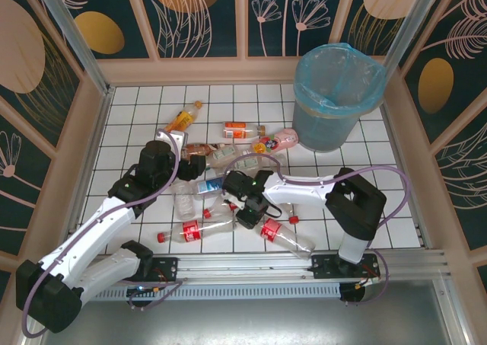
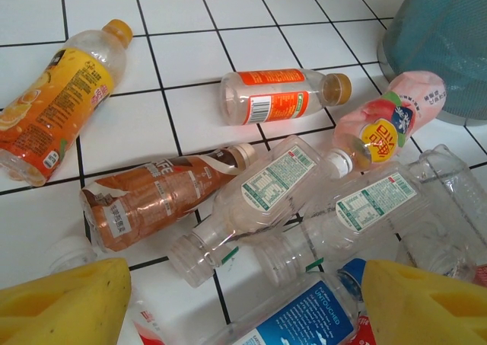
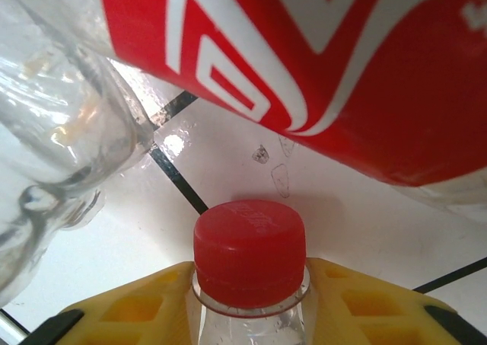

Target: Put the plastic bottles in the bin

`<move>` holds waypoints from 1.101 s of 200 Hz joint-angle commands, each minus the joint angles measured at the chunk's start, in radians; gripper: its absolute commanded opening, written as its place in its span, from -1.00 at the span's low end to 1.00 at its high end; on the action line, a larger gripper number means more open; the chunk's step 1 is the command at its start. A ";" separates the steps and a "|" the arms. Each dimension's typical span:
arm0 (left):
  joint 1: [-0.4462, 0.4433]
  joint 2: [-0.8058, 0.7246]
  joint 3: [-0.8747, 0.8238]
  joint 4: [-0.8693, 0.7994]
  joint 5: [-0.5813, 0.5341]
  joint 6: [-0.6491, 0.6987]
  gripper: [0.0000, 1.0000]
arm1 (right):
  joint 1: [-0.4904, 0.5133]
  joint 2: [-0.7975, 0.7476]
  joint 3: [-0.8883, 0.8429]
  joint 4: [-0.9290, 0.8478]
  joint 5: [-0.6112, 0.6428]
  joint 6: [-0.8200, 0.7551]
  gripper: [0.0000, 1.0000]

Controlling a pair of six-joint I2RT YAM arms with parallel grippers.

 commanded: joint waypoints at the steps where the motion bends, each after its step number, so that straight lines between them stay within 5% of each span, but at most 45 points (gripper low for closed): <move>1: -0.002 -0.005 0.019 0.002 -0.011 0.020 0.60 | -0.015 -0.020 -0.006 -0.032 -0.004 -0.006 -0.34; 102: -0.002 0.070 0.248 0.011 0.077 0.042 0.62 | -0.133 -0.294 0.101 -0.195 0.035 0.084 -0.79; 172: -0.002 0.257 0.459 0.129 0.244 -0.002 0.55 | -0.318 -0.301 0.587 -0.273 0.235 0.013 -1.00; 220: -0.002 0.372 0.653 0.196 0.261 -0.015 0.56 | -0.468 -0.260 0.887 -0.039 0.320 -0.095 -1.00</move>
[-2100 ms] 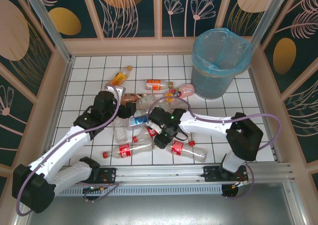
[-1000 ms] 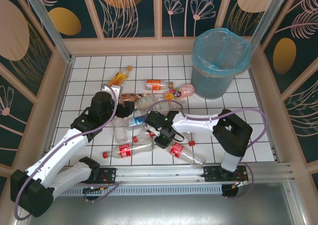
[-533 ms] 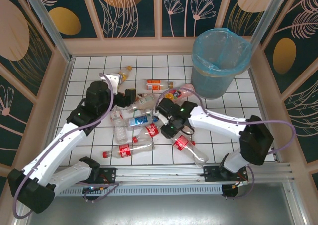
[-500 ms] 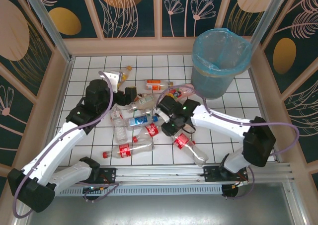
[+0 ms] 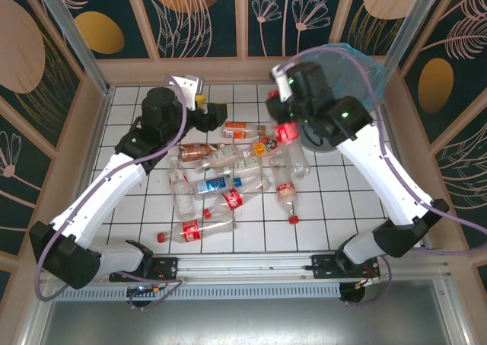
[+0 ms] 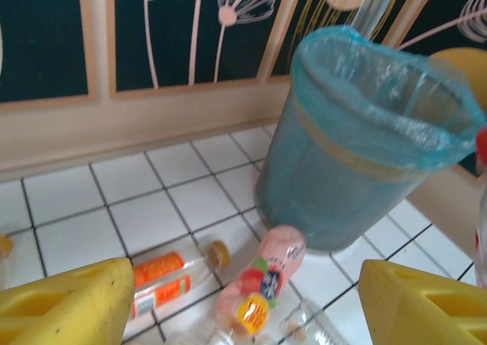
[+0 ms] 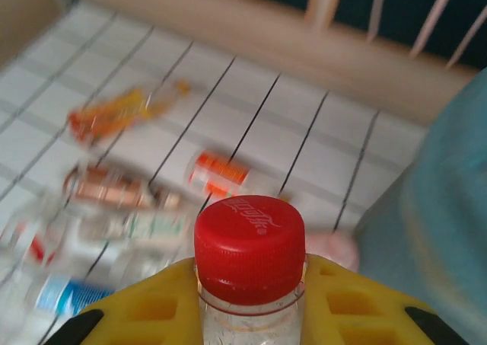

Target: Put the plastic bottles in the bin

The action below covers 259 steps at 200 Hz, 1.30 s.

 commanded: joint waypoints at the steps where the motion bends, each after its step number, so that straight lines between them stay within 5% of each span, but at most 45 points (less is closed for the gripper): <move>1: -0.002 0.034 0.117 0.089 0.034 -0.015 0.56 | -0.049 0.020 0.120 0.149 0.086 -0.080 -1.00; 50: -0.001 0.138 0.255 0.126 0.091 -0.040 0.56 | -0.119 0.040 0.226 0.598 0.314 -0.289 -1.00; 110: -0.002 0.152 0.214 0.153 0.097 -0.045 0.58 | -0.298 0.029 -0.195 1.300 0.391 -0.423 -1.00; 157: -0.002 0.131 0.143 0.157 0.080 -0.029 0.61 | -0.448 0.129 -0.293 1.311 0.213 -0.165 -1.00; 201: -0.002 0.115 0.081 0.169 0.073 -0.029 0.62 | -0.504 0.209 -0.373 1.348 0.004 -0.124 -1.00; 259: -0.002 0.123 0.041 0.179 0.073 -0.034 0.62 | -0.428 0.176 -0.481 1.426 0.063 -0.198 -1.00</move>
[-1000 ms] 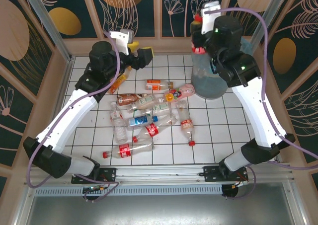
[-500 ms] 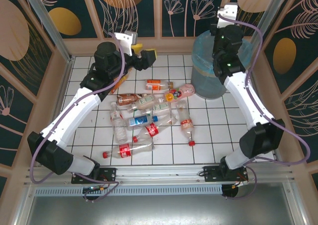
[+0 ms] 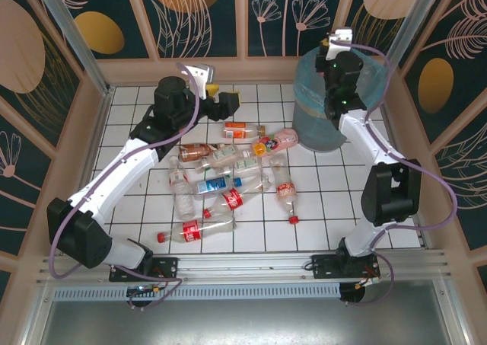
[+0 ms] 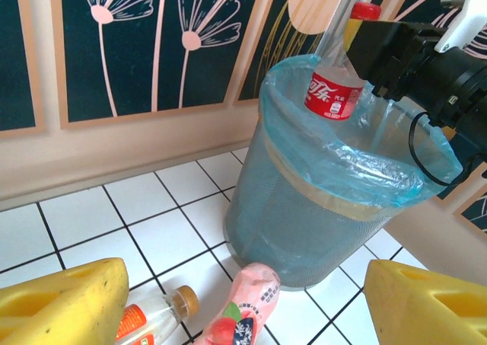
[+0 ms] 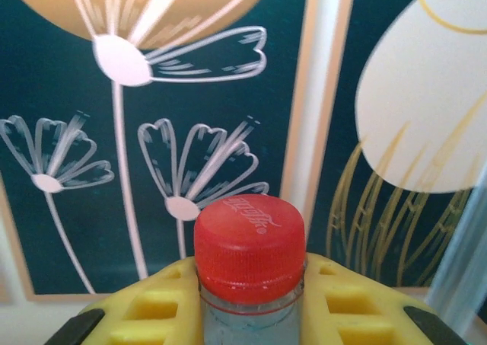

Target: Put the plastic bottles in the bin

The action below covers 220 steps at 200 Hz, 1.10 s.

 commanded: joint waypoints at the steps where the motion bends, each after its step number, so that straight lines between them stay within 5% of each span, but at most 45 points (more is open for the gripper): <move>1: -0.002 -0.020 -0.014 0.048 -0.005 -0.001 0.62 | 0.032 -0.036 -0.042 0.116 -0.001 -0.031 -1.00; 140: -0.001 -0.054 -0.052 0.036 -0.024 0.035 0.65 | 0.034 0.113 0.069 -0.045 0.145 0.113 -0.89; 167: -0.002 -0.056 -0.065 0.047 -0.023 0.035 0.67 | 0.032 0.117 0.064 -0.062 0.168 0.119 -0.43; 186: -0.002 -0.055 -0.063 0.046 -0.025 0.040 0.68 | 0.032 0.093 0.042 -0.050 0.181 0.136 0.45; 220: -0.002 -0.048 -0.038 0.024 -0.027 0.050 0.68 | 0.037 0.042 0.051 -0.095 0.140 0.174 0.57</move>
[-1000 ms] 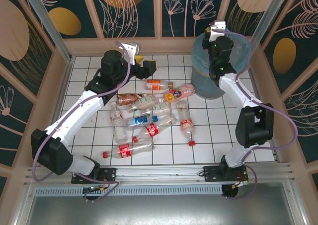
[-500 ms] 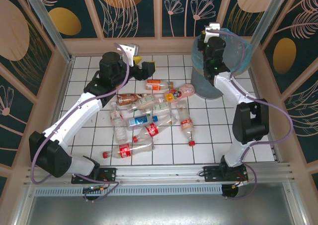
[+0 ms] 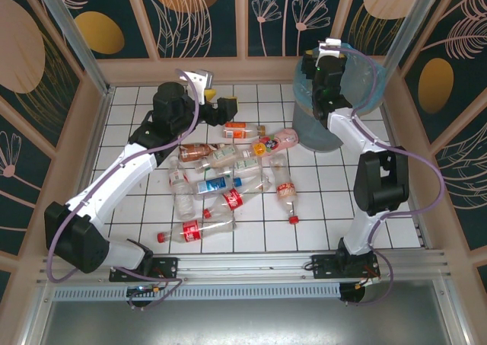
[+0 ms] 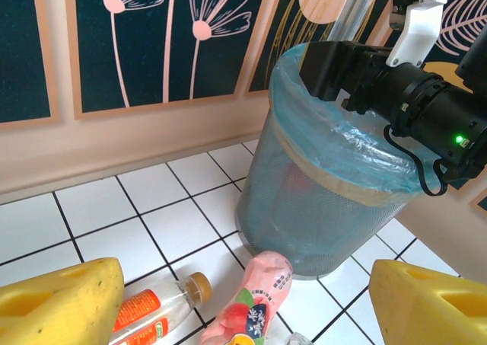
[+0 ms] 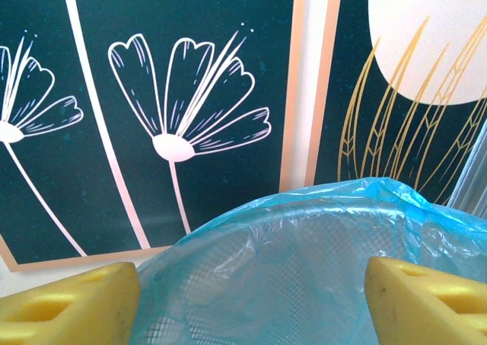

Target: Put the plastic bottles in the bin

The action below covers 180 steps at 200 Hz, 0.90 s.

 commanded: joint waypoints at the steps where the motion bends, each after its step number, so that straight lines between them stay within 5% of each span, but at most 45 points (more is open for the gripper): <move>1: -0.002 -0.011 0.024 0.015 -0.005 0.023 0.68 | 0.002 -0.068 0.018 -0.026 -0.005 0.057 0.57; 52: -0.002 -0.045 0.029 -0.016 -0.013 0.010 0.70 | 0.079 -0.178 0.029 -0.104 -0.007 0.089 0.57; 109: -0.002 -0.084 0.057 -0.241 -0.032 0.036 0.69 | 0.197 -0.330 0.044 -0.251 -0.018 0.118 0.57; 180: -0.002 -0.171 -0.084 -0.458 0.027 0.033 0.57 | 0.475 -0.492 -0.067 -0.548 -0.054 0.187 0.22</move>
